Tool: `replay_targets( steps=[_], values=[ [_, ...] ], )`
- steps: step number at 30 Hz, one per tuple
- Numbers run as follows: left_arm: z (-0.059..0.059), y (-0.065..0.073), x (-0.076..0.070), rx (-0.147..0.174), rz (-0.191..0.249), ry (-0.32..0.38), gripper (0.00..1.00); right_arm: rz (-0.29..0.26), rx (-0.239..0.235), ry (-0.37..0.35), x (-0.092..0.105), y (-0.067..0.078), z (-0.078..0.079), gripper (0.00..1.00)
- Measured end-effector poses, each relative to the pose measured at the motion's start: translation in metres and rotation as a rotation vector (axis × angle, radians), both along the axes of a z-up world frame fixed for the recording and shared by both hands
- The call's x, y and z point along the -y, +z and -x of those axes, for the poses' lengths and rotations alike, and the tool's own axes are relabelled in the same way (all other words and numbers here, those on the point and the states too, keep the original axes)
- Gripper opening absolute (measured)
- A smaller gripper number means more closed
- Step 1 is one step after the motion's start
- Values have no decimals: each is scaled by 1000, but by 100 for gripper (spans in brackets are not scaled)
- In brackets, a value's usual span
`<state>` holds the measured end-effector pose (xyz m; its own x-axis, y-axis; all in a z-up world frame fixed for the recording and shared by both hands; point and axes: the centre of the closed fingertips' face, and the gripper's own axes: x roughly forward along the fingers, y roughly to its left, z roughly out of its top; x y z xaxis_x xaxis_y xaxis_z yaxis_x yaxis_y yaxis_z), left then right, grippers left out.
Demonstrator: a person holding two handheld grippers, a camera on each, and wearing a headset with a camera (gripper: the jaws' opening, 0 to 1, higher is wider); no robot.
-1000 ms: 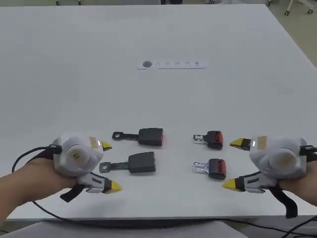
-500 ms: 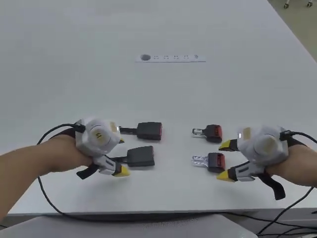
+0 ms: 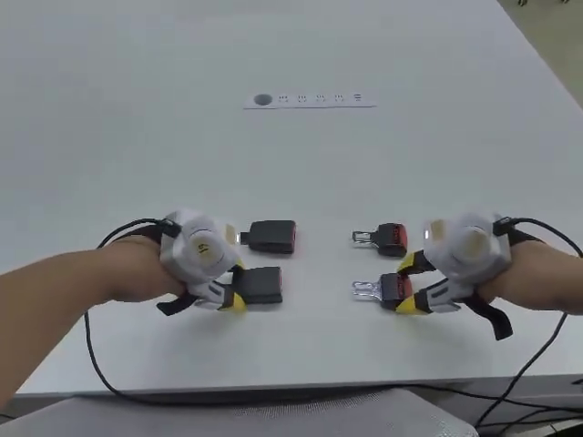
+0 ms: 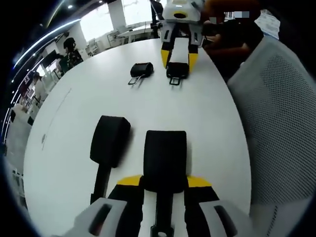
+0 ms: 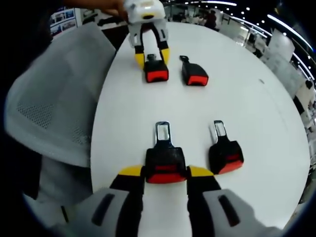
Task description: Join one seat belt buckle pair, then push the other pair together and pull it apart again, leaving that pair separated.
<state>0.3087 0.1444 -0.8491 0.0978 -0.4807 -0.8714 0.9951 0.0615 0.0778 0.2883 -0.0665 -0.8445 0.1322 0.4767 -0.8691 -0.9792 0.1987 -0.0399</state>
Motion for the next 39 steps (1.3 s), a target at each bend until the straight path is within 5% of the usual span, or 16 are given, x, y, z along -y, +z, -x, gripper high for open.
replay_targets(
  steps=[15,29,39],
  values=[
    [2,-1,3,2,-60,-107,31,15,-4,21,-4,-2,0,32],
    [2,-3,3,-18,-87,-139,32,-74,25,1,-66,-2,-3,32],
    [1,-3,3,-16,-90,-133,32,-78,29,-2,-94,-2,-6,32]
  ],
)
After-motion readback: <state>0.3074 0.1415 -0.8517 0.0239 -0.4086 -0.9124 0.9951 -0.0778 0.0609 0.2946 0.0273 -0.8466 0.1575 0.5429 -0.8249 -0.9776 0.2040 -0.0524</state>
